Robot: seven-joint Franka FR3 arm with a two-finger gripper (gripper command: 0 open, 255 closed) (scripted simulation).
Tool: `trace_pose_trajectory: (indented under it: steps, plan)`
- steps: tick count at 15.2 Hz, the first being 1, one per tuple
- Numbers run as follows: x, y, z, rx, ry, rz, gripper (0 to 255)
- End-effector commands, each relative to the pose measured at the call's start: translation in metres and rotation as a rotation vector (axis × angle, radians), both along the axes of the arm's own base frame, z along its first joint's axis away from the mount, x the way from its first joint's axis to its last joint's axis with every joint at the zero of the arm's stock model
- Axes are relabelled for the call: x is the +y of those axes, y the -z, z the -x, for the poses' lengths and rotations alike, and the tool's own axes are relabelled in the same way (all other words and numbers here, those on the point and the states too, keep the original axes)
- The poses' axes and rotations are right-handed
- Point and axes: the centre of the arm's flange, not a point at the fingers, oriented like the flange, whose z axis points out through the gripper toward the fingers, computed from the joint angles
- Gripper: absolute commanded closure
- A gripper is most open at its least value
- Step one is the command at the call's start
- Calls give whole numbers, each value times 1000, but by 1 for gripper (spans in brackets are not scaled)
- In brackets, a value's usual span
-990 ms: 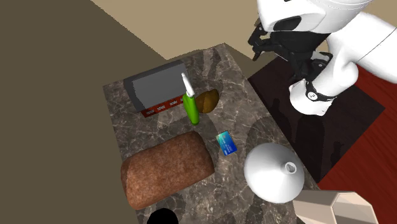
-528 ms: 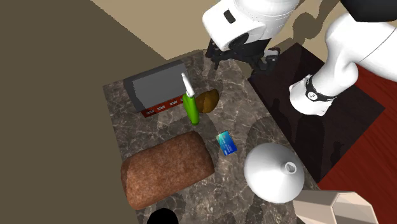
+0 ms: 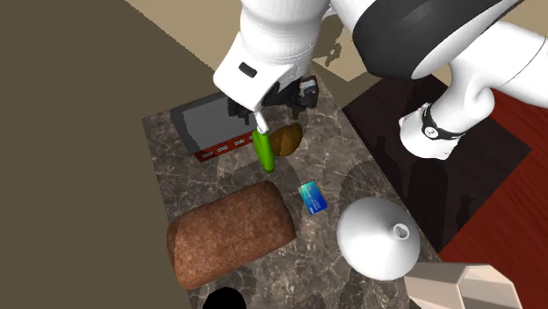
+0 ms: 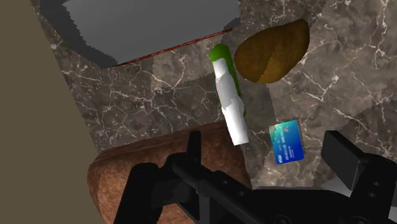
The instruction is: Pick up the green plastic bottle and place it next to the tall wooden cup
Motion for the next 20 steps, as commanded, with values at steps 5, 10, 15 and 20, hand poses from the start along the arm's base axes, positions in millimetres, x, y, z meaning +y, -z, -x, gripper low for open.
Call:
trace_pose_trajectory:
  steps: [5, 10, 15, 20]
  plan:
    - [-7, 25, -12, -3, -71, 0, 0]
    - [-9, 44, -12, -3, -71, 0, 0]
    - [-9, 44, -12, -3, -71, 0, 0]
    - [-9, 44, -12, -3, -71, 0, 255]
